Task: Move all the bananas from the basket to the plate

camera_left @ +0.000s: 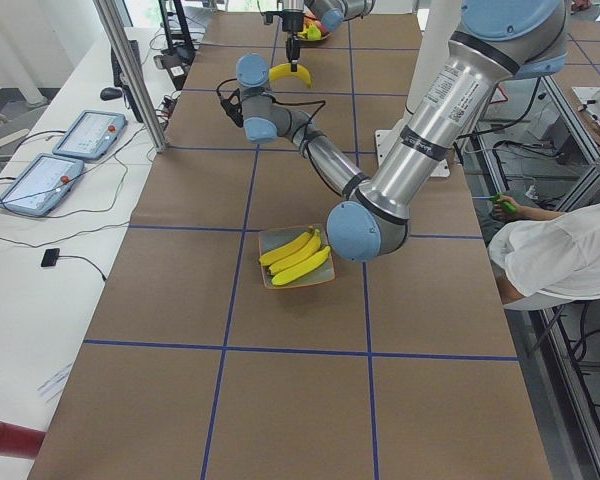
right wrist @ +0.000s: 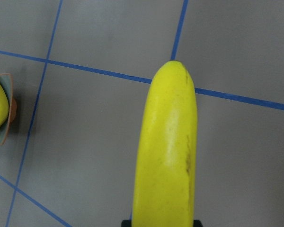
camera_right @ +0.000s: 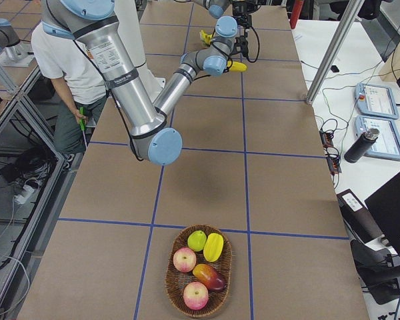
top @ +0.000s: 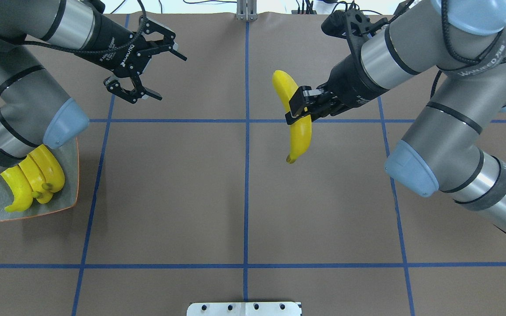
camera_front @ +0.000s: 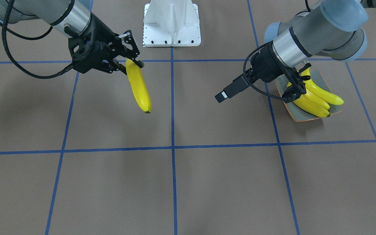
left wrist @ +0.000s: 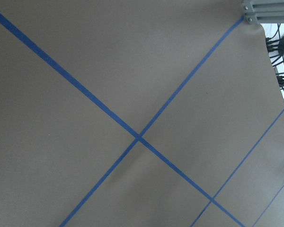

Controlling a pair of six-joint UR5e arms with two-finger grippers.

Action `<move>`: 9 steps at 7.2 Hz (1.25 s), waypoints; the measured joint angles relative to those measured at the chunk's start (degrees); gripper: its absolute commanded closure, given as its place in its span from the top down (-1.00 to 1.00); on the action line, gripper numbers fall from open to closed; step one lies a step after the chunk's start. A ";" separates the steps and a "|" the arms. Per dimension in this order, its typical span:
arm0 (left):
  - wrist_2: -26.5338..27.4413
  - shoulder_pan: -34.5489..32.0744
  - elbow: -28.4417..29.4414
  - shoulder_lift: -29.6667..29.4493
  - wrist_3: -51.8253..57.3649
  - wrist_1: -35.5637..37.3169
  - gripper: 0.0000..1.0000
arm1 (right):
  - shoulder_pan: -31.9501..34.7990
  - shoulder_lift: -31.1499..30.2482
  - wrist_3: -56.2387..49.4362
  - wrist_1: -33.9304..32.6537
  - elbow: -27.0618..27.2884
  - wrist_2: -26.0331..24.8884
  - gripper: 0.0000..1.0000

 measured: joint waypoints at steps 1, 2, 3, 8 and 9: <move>0.03 0.91 0.00 -1.34 -0.87 -0.37 1.00 | -0.31 1.63 1.45 0.03 -0.66 -0.29 -1.00; 0.08 1.80 0.14 -2.59 -1.43 -1.48 1.00 | -0.71 2.51 3.01 0.68 -1.10 -0.41 -1.00; 0.45 2.97 0.32 -3.66 -1.82 -3.16 1.00 | -1.22 2.91 5.10 2.60 -1.80 -0.45 -1.00; 13.94 10.80 1.83 -7.57 -2.54 -9.15 1.00 | -1.69 2.43 12.00 9.08 -2.78 -0.17 -1.00; 15.42 11.30 2.11 -7.69 -2.59 -10.07 0.99 | -1.68 2.12 13.97 10.94 -2.85 -0.09 -1.00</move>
